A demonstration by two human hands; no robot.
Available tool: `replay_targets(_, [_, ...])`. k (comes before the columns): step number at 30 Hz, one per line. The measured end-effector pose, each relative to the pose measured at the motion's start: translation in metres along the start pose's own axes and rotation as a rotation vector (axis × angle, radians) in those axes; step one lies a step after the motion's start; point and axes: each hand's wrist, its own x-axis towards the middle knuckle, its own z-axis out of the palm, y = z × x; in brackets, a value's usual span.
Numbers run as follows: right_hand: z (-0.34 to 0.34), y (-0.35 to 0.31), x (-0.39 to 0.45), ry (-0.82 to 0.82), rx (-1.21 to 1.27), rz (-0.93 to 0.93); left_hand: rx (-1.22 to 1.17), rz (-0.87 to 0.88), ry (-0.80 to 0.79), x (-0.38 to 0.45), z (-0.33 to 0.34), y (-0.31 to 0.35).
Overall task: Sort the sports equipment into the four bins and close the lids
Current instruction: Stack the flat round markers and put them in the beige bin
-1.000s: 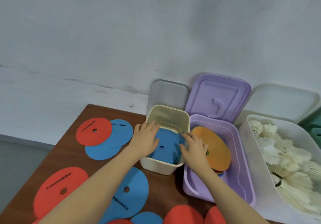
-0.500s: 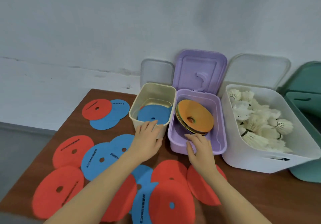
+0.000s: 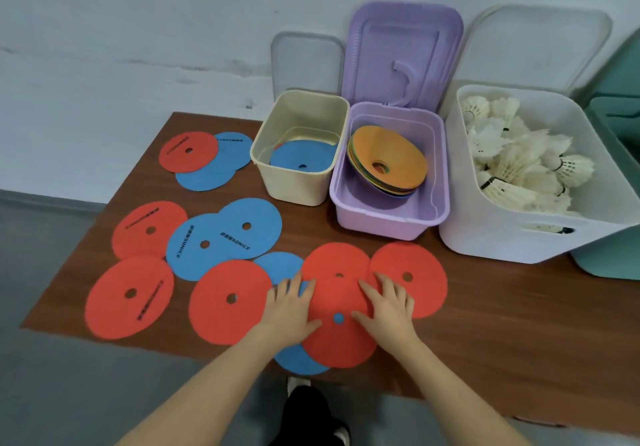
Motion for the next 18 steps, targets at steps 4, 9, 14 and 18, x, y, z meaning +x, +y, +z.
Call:
replay_targets(4, [0.005,-0.007,-0.005,0.081,0.125,0.054,-0.128,-0.052,0.036,-0.004,0.012,0.003])
replay_targets(9, [0.009,-0.015,-0.013,0.143,0.229,0.019,-0.249,-0.049,0.142,-0.011,0.015,-0.005])
replay_targets(14, [0.02,-0.024,-0.016,0.135,0.296,-0.01,-0.203,-0.127,0.262,-0.028,0.022,-0.023])
replay_targets(18, [0.028,-0.036,-0.01,0.153,0.339,0.013,-0.226,-0.193,0.257,-0.039,0.028,-0.026])
